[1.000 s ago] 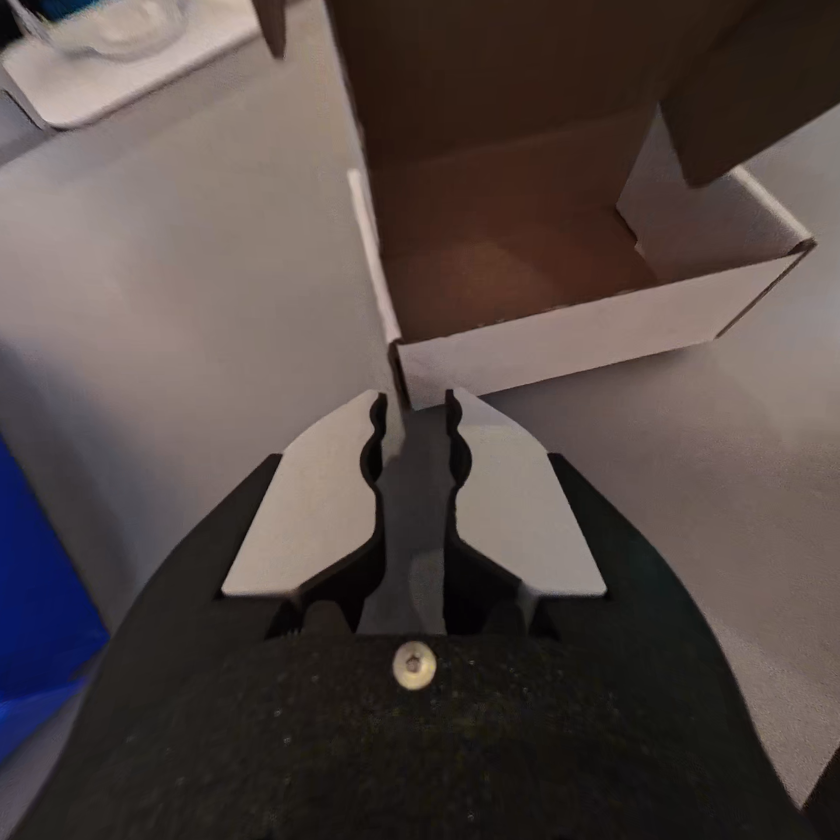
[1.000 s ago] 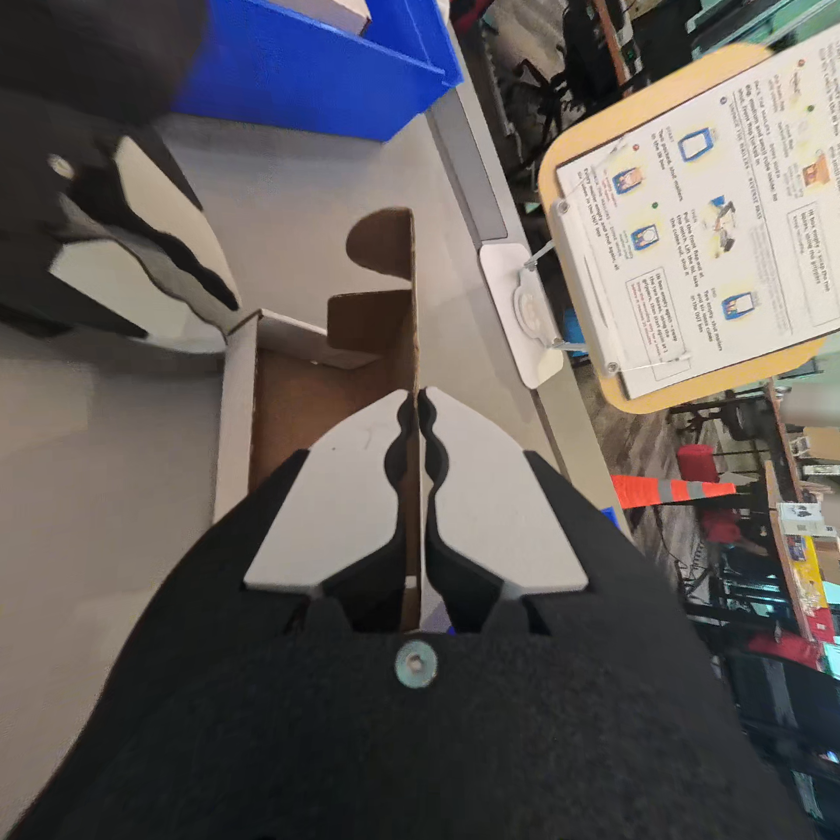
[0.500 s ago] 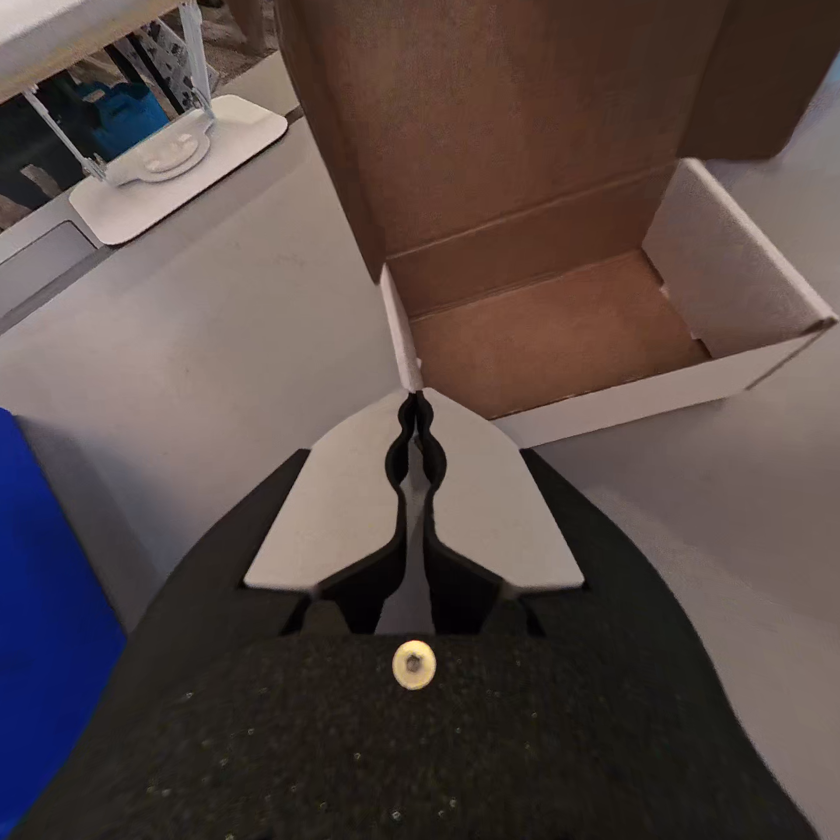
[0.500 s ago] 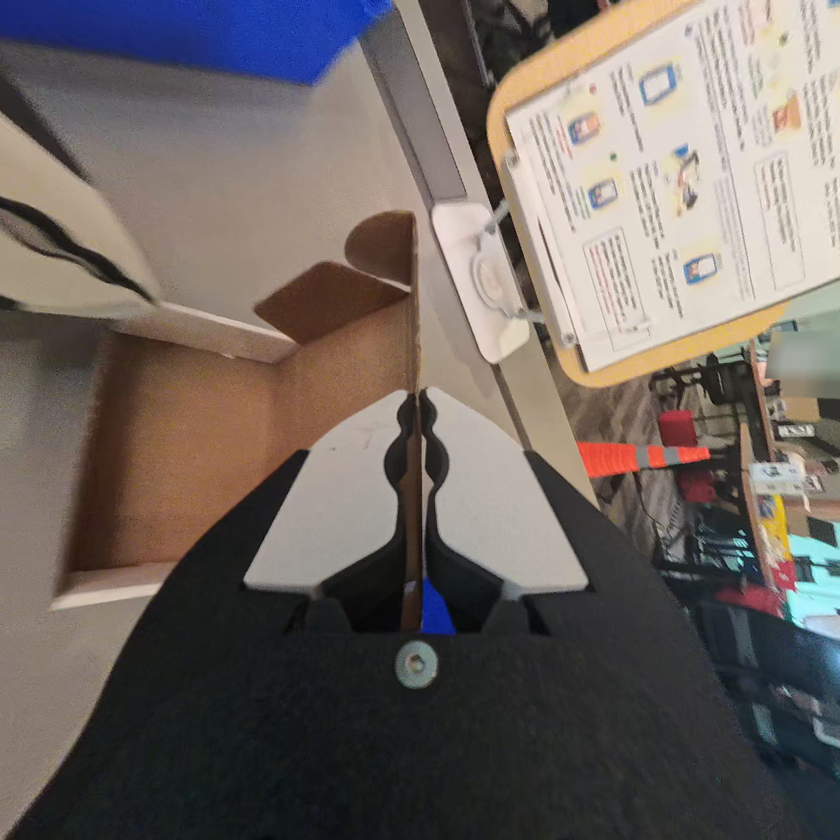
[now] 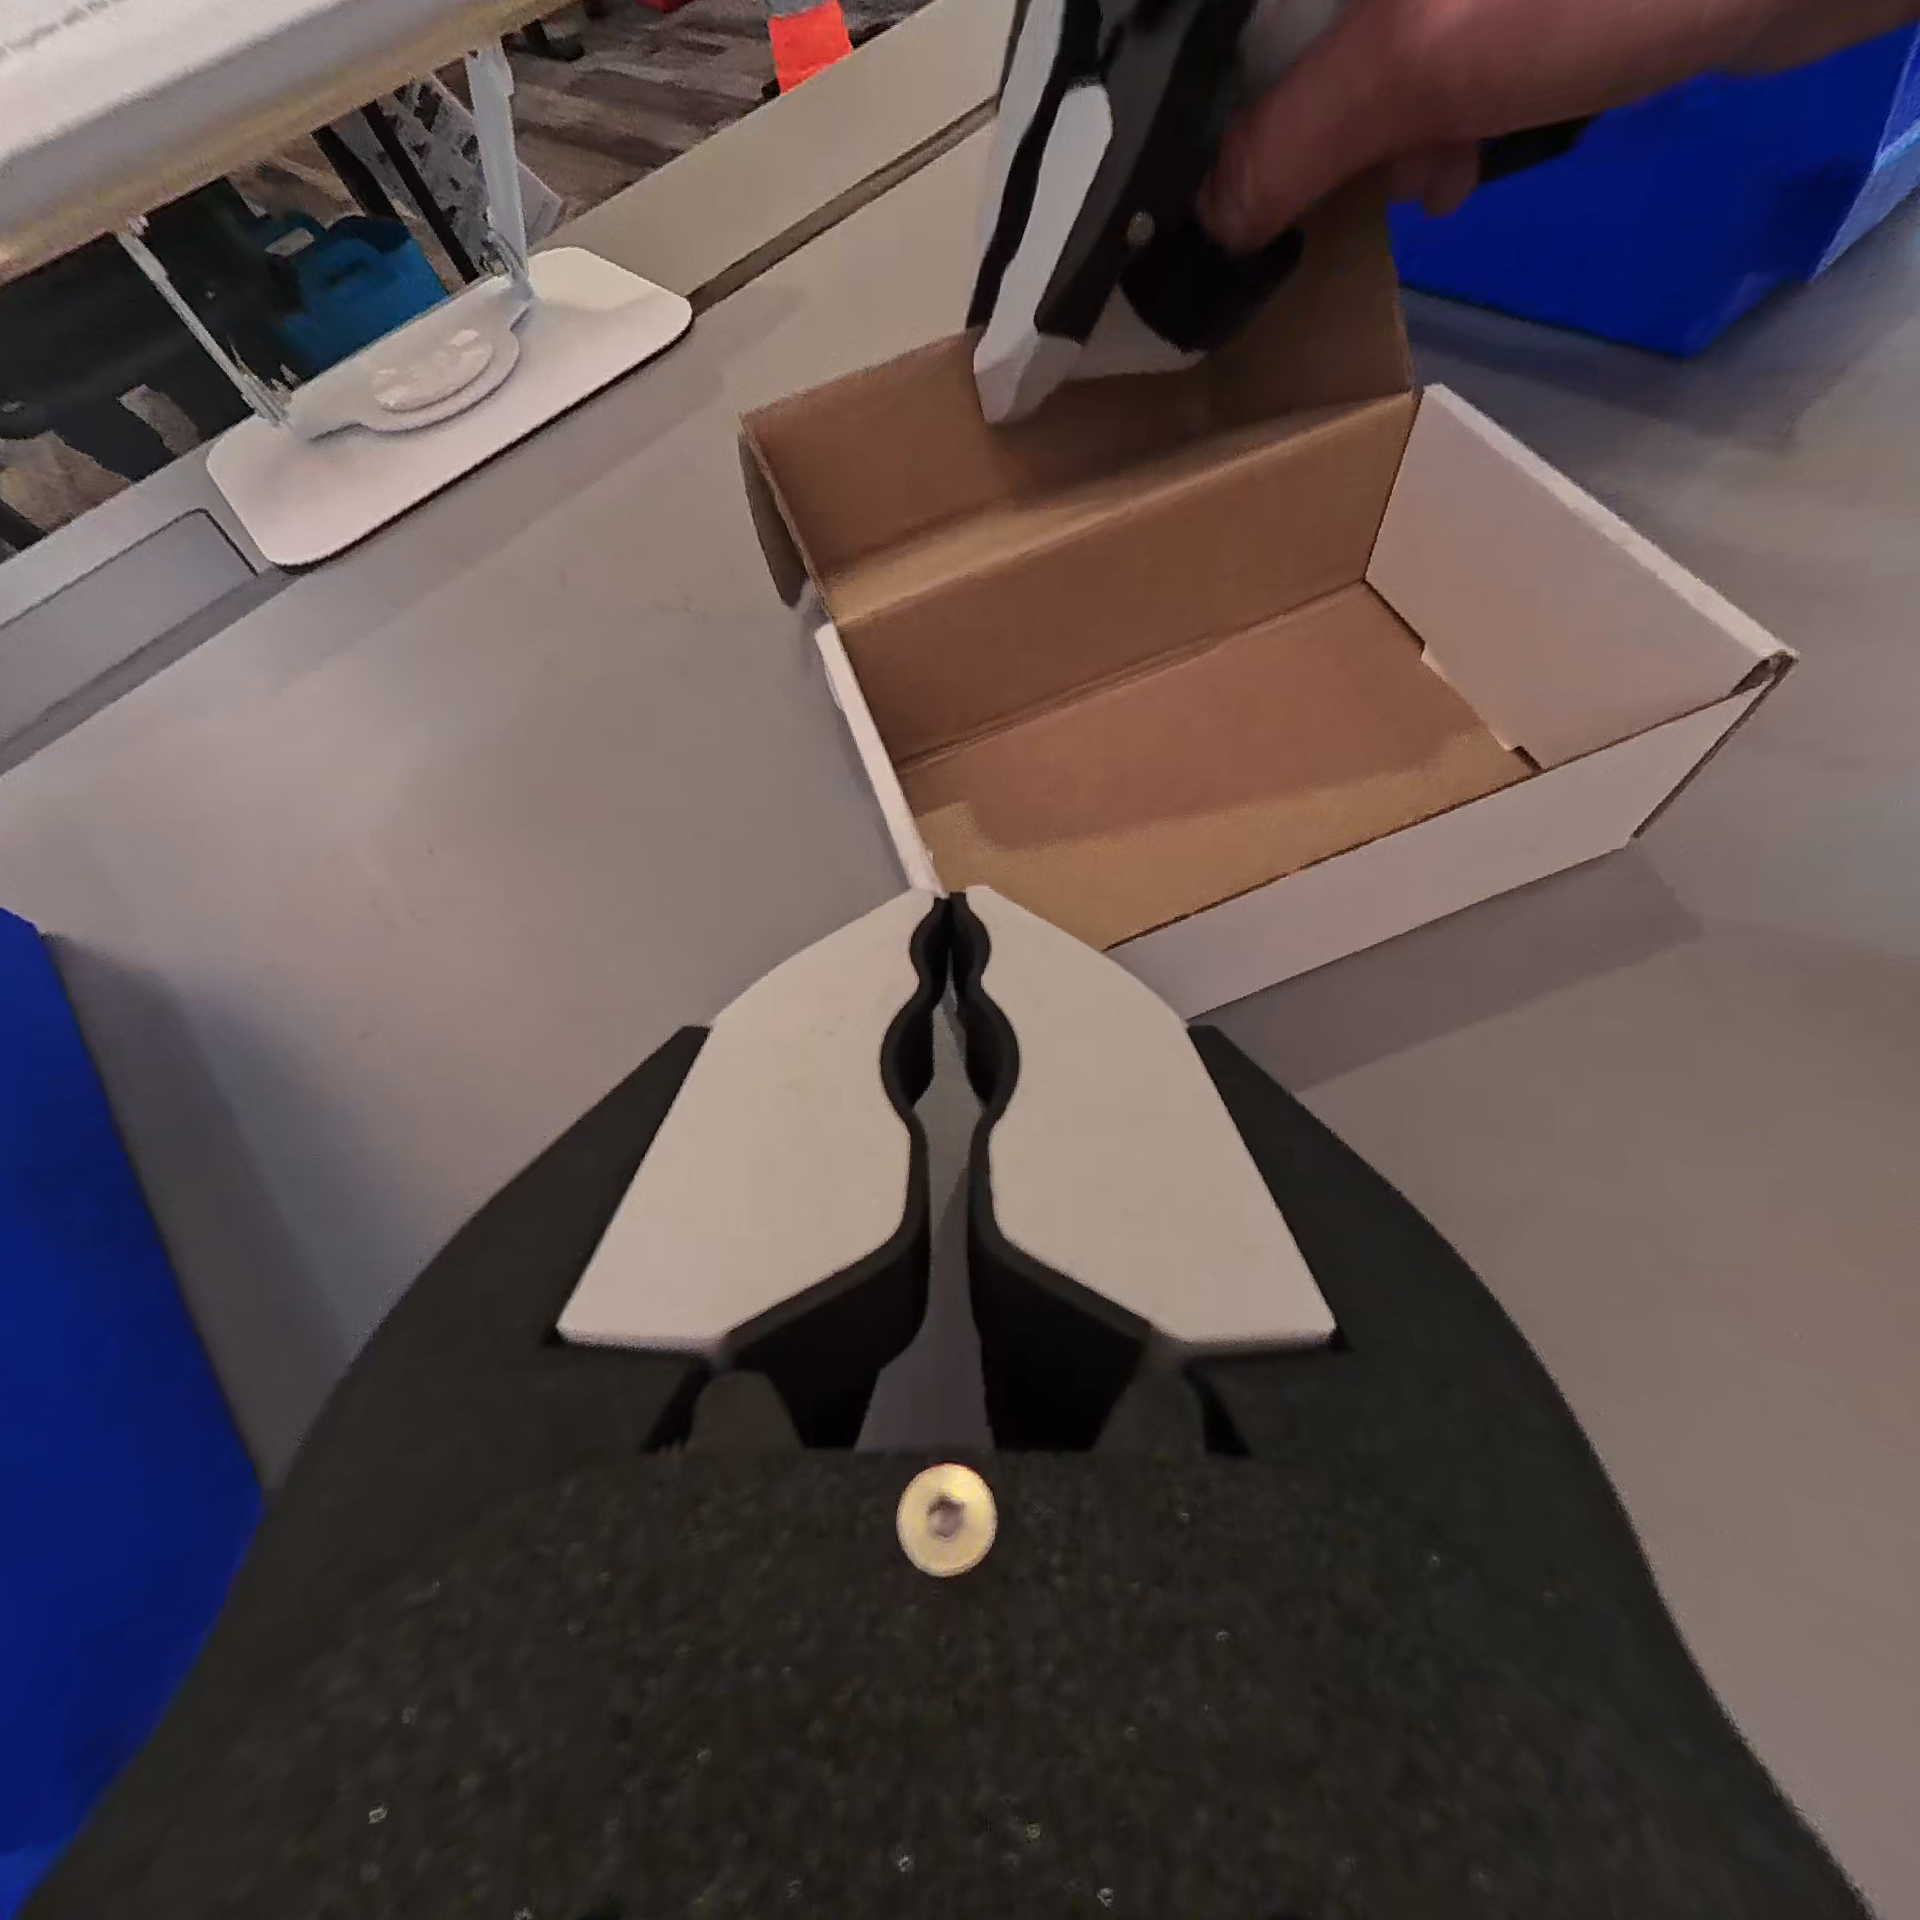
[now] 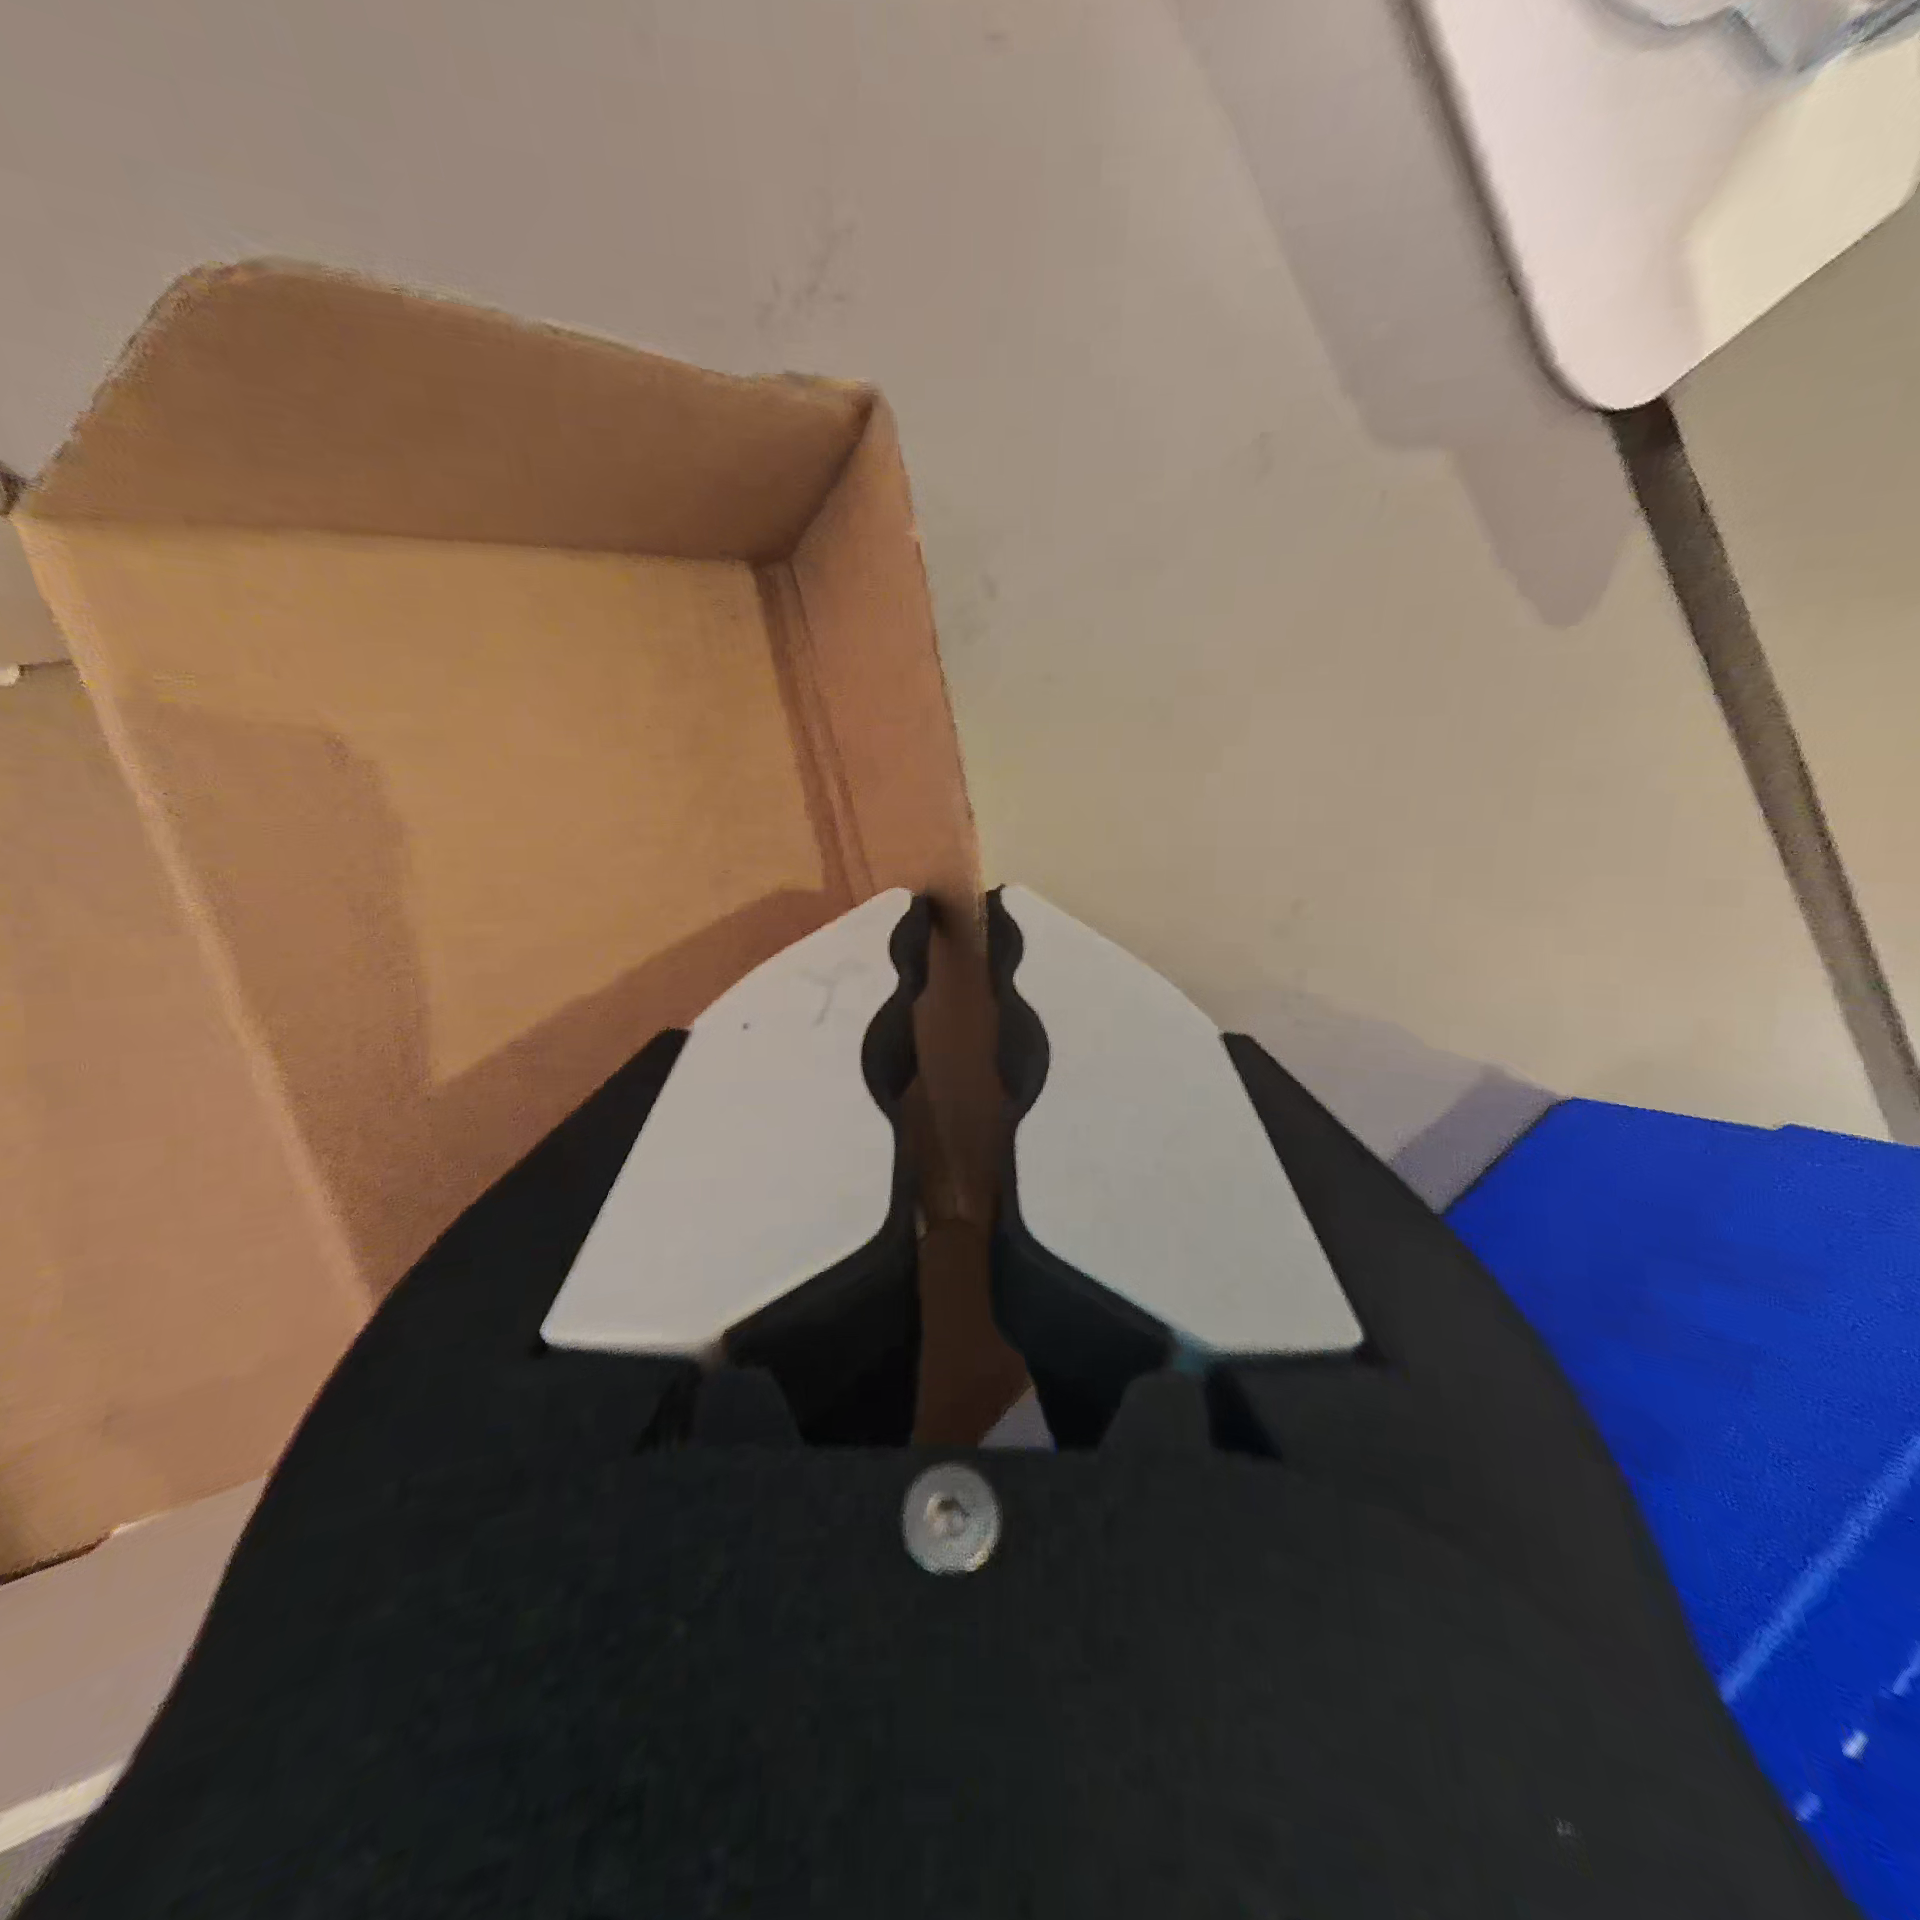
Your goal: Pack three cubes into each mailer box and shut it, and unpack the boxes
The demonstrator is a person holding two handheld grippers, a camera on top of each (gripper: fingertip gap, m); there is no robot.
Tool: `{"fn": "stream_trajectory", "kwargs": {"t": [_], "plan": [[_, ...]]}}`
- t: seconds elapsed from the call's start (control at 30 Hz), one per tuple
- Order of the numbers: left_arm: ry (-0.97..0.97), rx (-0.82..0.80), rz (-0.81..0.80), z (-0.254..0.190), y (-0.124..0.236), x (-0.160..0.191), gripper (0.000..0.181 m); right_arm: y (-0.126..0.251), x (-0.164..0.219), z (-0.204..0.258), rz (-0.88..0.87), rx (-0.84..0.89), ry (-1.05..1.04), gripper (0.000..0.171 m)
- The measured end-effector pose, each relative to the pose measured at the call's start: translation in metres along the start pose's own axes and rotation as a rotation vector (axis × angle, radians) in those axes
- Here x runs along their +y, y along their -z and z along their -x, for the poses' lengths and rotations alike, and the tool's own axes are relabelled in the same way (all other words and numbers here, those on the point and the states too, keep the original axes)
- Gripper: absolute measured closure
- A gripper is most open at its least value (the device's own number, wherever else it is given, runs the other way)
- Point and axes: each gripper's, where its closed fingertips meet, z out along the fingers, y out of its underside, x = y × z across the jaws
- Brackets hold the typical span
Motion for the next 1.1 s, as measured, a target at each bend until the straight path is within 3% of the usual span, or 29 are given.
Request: {"fn": "stream_trajectory", "kwargs": {"t": [0.07, 0.2, 0.3, 0.4, 0.5, 0.6, 0.67, 0.77, 0.9, 1.1], "plan": [[0.003, -0.021, 0.004, 0.0, 0.0, 0.0, 0.181, 0.013, -0.014, -0.011, -0.053, 0.015, -0.023, 0.162], [-0.093, -0.211, 0.03, 0.013, -0.005, 0.0, 0.181, 0.047, -0.061, -0.015, -0.194, 0.047, 0.049, 0.164], [-0.123, -0.255, 0.045, 0.013, -0.008, -0.001, 0.181, 0.088, -0.081, -0.012, -0.336, 0.118, 0.094, 0.13], [-0.138, -0.251, 0.038, 0.011, -0.008, -0.001, 0.181, 0.162, -0.079, 0.016, -0.566, 0.152, 0.113, 0.1], [-0.153, -0.24, 0.037, 0.011, -0.007, 0.0, 0.181, 0.202, -0.033, 0.094, -0.747, -0.003, 0.256, 0.097], [-0.156, -0.233, 0.043, 0.012, -0.007, 0.0, 0.181, 0.145, 0.036, 0.126, -0.592, 0.04, 0.279, 0.072], [-0.164, -0.239, 0.049, 0.014, -0.007, 0.0, 0.181, 0.112, 0.06, 0.13, -0.535, 0.048, 0.269, 0.071], [-0.167, -0.245, 0.059, 0.016, -0.009, -0.001, 0.181, 0.096, 0.06, 0.118, -0.524, 0.1, 0.264, 0.086], [-0.182, -0.232, 0.052, 0.015, -0.008, 0.0, 0.181, 0.074, 0.057, 0.13, -0.529, 0.04, 0.268, 0.077], [-0.158, -0.205, 0.024, 0.013, -0.006, 0.001, 0.181, 0.066, 0.053, 0.129, -0.523, 0.037, 0.261, 0.089]]}}
